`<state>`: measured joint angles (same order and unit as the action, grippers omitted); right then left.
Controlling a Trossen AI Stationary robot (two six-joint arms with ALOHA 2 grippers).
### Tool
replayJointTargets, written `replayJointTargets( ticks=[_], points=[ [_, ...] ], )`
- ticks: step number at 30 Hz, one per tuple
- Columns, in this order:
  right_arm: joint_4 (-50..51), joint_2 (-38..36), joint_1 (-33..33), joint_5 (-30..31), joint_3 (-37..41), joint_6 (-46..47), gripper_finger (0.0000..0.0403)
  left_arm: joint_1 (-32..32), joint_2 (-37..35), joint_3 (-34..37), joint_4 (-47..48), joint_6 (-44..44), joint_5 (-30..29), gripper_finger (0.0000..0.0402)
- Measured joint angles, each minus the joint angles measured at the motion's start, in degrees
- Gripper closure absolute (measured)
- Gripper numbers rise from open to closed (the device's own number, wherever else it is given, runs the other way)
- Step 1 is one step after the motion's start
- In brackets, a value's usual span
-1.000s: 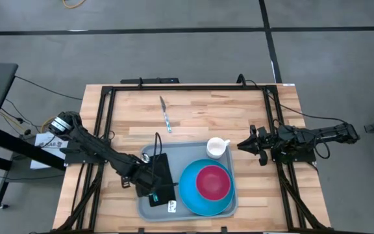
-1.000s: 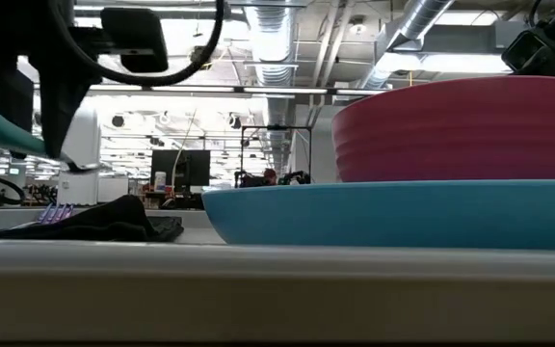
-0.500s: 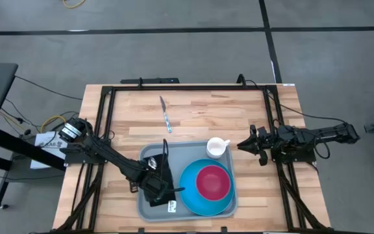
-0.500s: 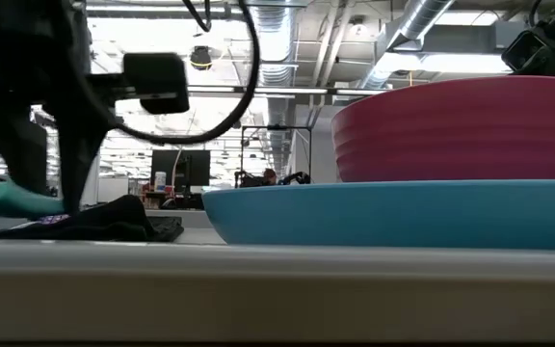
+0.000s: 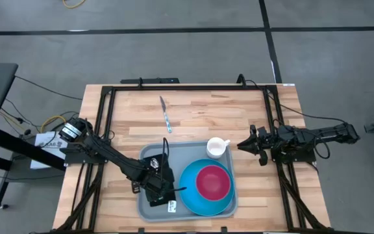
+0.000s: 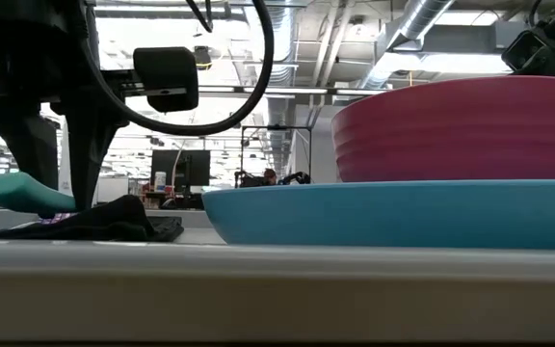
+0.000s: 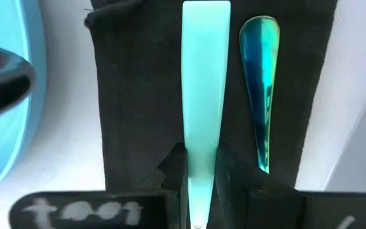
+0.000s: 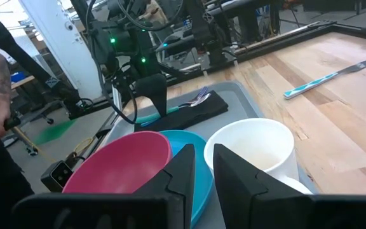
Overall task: Set up tray
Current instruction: Put the blue spoon on the black napkin to the right of the blue fork, then put the blue knife on the black napkin to the right of the blue spoon
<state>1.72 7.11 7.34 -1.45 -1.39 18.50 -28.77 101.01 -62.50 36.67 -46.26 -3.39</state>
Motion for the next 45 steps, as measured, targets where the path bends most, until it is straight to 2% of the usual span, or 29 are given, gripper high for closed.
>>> replayJointTargets(
  ticks=[4,12,19,25,27,29,32,34,39,45],
  points=[
    [0.0,0.0,0.0,0.0,0.0,0.0,0.0352,0.0,0.0,0.0,0.0,-0.1,0.0,0.0353],
    [0.0,0.0,0.0,0.0,0.0,0.0,0.0352,0.0,0.0,0.0,0.4,1.7,-3.6,0.0238],
    [0.0,0.0,0.0,0.0,0.0,0.0,0.0352,0.0,-0.1,-0.9,3.5,8.1,-3.5,0.0209],
    [0.0,0.0,0.0,0.0,0.0,0.0,0.0352,4.8,-1.6,-8.9,3.9,29.3,-0.1,0.0218],
    [0.0,0.0,0.0,0.0,0.0,0.0,0.0352,7.6,-2.8,-10.9,3.0,36.3,-1.2,0.0223],
    [0.0,0.0,0.0,0.0,0.0,0.0,0.0352,11.0,-4.2,-12.7,2.7,44.0,-4.7,0.0229],
    [0.0,0.0,0.0,0.0,0.0,0.0,0.0352,17.9,-5.5,-14.8,2.5,57.5,-10.4,0.0238],
    [0.0,0.0,0.0,0.0,0.0,0.0,0.0352,23.5,-5.6,-16.2,3.5,67.0,-10.9,0.0242],
    [0.0,0.0,0.0,0.0,0.0,0.0,0.0352,37.5,-5.3,-16.9,6.1,88.2,-8.2,0.0250],
    [0.0,0.0,0.0,0.0,0.0,0.0,0.0352,50.3,-5.3,-16.9,7.8,102.4,-3.5,0.0250]
  ],
)
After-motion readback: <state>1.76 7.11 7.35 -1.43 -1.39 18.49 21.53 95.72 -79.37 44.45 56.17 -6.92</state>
